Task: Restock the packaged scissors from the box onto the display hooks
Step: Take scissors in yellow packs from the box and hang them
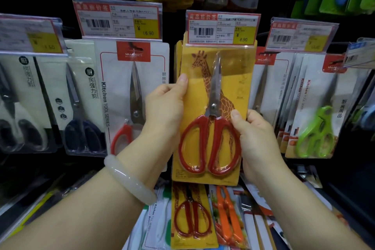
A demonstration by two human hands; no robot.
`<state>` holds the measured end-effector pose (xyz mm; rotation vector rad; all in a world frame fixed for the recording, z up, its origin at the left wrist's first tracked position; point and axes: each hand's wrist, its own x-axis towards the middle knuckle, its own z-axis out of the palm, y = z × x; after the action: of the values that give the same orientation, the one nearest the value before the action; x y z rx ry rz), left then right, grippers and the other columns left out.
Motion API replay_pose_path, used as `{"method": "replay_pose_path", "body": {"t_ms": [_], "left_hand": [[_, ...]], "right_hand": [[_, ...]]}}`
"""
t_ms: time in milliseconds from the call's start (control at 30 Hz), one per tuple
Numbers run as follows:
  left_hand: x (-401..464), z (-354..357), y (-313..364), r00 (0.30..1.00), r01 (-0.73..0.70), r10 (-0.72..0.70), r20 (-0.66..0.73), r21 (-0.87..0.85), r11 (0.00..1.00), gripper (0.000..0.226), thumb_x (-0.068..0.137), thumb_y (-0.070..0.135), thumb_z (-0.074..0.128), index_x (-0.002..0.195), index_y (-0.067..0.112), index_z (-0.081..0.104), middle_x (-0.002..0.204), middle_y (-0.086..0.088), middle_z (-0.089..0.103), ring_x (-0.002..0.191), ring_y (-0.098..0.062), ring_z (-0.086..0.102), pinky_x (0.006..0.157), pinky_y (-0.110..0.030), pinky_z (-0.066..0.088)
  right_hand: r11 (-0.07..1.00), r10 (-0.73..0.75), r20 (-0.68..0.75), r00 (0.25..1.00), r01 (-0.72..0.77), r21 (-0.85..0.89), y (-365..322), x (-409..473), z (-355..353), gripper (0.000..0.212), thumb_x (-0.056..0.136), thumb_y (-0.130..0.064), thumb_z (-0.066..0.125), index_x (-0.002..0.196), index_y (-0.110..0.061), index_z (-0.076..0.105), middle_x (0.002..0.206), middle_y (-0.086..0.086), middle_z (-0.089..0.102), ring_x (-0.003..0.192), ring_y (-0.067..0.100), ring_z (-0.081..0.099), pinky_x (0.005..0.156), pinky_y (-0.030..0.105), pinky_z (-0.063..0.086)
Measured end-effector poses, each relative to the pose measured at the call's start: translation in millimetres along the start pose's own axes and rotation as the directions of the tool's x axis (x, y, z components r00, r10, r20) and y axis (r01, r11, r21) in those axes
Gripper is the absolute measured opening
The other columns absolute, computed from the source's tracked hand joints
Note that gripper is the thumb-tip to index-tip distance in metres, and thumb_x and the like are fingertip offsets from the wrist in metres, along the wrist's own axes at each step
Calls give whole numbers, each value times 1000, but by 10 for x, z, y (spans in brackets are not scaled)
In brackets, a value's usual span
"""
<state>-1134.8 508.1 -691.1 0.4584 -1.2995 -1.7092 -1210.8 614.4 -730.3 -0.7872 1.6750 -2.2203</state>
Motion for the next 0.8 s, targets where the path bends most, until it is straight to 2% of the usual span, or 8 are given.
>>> {"method": "replay_pose_path", "body": {"t_ms": [167,300,467,567,667,733,800], "left_hand": [[-32,24,23,988,-40,44,-147,30,999,27,91,34,57,69,18,54,72,-3,62,76,-25,64,83,-47,55],[-46,56,42,988,-23,36,-149,89,996,26,91,38,55,74,18,54,88,-9,65,97,-35,66,88,-50,52],[-95,105,45,986,-41,67,-153,169,985,29,92,39,52,69,21,50,77,-2,59,88,-27,62,90,-48,50],[-54,95,49,986,-5,31,-163,163,987,30,90,40,54,69,20,53,91,-11,68,94,-34,65,88,-50,51],[14,110,51,984,64,-40,-175,132,989,27,88,38,55,72,17,57,99,-17,69,98,-38,65,88,-51,52],[77,111,30,984,69,-40,-172,162,984,26,87,37,54,71,16,58,97,-18,69,95,-38,65,88,-52,51],[140,92,7,987,69,-36,-155,212,975,25,88,39,53,72,19,54,96,-15,68,94,-36,64,90,-50,51]], "right_hand": [[1000,-4,37,999,4,-18,-43,22,43,14,95,-21,51,89,-20,64,97,17,71,93,36,67,84,56,53],[1000,7,11,1000,-7,-9,-54,49,19,15,95,-19,51,88,-19,64,99,18,71,96,36,67,87,56,52],[999,34,0,999,-34,21,-35,18,-13,14,95,-18,49,93,-15,63,94,13,71,90,30,68,84,49,55],[999,40,4,999,-40,15,-60,18,-6,15,95,-17,49,94,-14,64,89,12,72,82,27,69,78,45,57],[997,75,9,997,-75,18,-84,40,-7,16,95,-16,51,89,-11,65,75,9,73,69,23,70,69,41,59],[997,74,-9,997,-74,-9,-85,71,6,16,94,-16,52,88,-11,65,78,12,73,74,28,71,71,44,58],[995,51,-45,998,-54,-80,-67,114,35,16,94,-19,52,85,-14,64,93,20,72,88,38,68,81,54,55]]}}
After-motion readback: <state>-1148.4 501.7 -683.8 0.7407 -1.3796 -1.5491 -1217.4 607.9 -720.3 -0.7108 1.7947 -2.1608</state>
